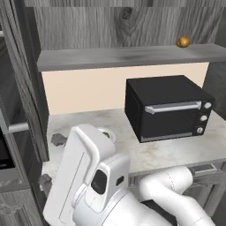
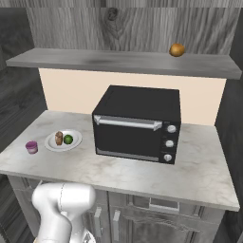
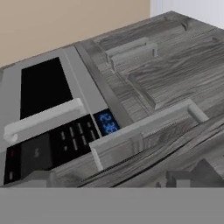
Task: Pick the avocado and bread from the counter and place them on the plate. Then pick the jam from the cabinet and place it next to the plate. Lastly close the cabinet door.
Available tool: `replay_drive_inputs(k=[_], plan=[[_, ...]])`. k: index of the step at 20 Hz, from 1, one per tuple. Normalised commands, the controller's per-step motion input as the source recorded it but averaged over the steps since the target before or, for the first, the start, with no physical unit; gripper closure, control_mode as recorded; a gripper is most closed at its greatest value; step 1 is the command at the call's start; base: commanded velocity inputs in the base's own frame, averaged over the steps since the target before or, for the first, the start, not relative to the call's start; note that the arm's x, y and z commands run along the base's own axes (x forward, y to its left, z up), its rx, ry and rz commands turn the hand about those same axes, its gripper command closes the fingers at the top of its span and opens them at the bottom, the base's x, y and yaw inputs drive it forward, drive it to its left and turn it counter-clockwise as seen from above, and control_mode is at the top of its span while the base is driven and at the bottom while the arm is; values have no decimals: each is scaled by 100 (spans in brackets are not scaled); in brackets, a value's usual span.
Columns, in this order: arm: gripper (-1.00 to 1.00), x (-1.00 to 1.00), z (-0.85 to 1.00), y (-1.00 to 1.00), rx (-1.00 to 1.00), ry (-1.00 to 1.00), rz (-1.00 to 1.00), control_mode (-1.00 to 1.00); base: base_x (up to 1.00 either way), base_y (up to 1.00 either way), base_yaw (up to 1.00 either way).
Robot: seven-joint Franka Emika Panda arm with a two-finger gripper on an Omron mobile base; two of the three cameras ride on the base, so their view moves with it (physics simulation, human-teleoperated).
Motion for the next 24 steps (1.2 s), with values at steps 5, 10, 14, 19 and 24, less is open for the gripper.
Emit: replay_drive_inputs(k=[5, 10, 14, 19, 24], plan=[[-100, 0, 0, 14, -9, -7, -9, -100, 0, 0, 0], [-100, 0, 0, 18, -9, -3, -16, -100, 0, 0, 0], [-100, -1, 0, 22, -9, -7, -18, -100, 0, 0, 0], [-100, -2, 0, 23, -8, -10, -18, -100, 0, 0, 0], [-100, 0, 0, 23, -7, -9, -22, -100, 0, 0, 0]])
